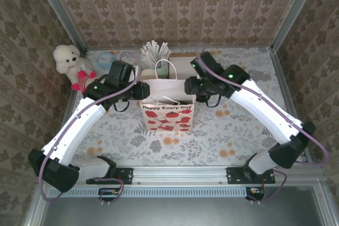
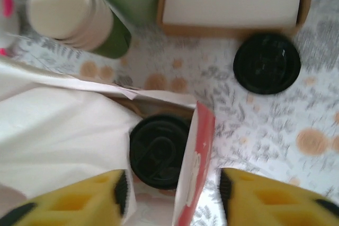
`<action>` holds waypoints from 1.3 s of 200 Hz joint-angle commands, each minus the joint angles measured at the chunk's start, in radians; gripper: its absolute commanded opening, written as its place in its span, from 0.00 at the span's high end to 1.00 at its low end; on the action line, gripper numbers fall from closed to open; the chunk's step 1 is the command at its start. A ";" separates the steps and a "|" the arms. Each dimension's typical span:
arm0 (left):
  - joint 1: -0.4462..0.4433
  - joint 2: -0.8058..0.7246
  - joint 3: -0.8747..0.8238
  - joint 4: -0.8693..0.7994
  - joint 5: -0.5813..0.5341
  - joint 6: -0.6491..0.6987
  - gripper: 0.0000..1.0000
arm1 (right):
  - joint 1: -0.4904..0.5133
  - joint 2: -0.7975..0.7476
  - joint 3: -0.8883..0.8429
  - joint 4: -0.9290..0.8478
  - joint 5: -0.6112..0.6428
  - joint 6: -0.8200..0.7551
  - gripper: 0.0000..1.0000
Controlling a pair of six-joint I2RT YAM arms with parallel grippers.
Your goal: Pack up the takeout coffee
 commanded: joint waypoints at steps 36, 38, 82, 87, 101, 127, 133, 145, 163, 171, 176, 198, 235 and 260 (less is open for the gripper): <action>-0.008 0.038 0.046 0.017 0.050 -0.002 0.85 | 0.008 0.045 0.040 -0.052 0.052 0.009 0.87; -0.008 0.038 0.046 0.020 0.050 -0.003 0.85 | 0.007 0.045 0.039 -0.048 0.050 0.008 0.88; -0.005 0.077 0.054 0.105 0.066 -0.015 0.89 | -0.053 0.055 0.048 0.004 0.041 -0.040 0.98; -0.003 0.085 0.059 0.113 0.071 -0.015 0.89 | -0.061 0.054 0.050 0.008 0.038 -0.046 0.98; -0.003 0.113 0.079 0.119 0.079 -0.012 0.89 | -0.080 0.055 0.046 0.019 0.036 -0.051 0.97; -0.002 0.160 0.121 0.107 0.094 -0.010 0.90 | -0.107 0.052 0.036 0.029 0.028 -0.064 0.97; -0.001 0.166 0.128 0.110 0.096 -0.010 0.90 | -0.112 0.053 0.036 0.026 0.030 -0.065 0.97; -0.002 0.176 0.138 0.114 0.101 -0.008 0.90 | -0.119 0.051 0.034 0.024 0.032 -0.064 0.96; -0.001 0.189 0.155 0.115 0.113 -0.013 0.89 | -0.122 0.042 0.019 0.033 0.036 -0.063 0.93; -0.002 0.192 0.158 0.115 0.115 -0.016 0.89 | -0.123 0.038 0.011 0.039 0.037 -0.063 0.92; -0.002 0.192 0.159 0.115 0.115 -0.017 0.89 | -0.124 0.038 0.008 0.041 0.036 -0.064 0.91; -0.002 0.189 0.167 0.102 0.107 -0.021 0.86 | -0.125 0.034 0.006 0.046 0.029 -0.066 0.88; 0.007 0.170 0.171 0.084 0.096 -0.020 0.74 | -0.125 0.019 0.010 0.061 0.026 -0.080 0.80; 0.028 0.144 0.165 0.088 0.090 -0.030 0.66 | -0.128 -0.004 0.016 0.064 0.047 -0.088 0.74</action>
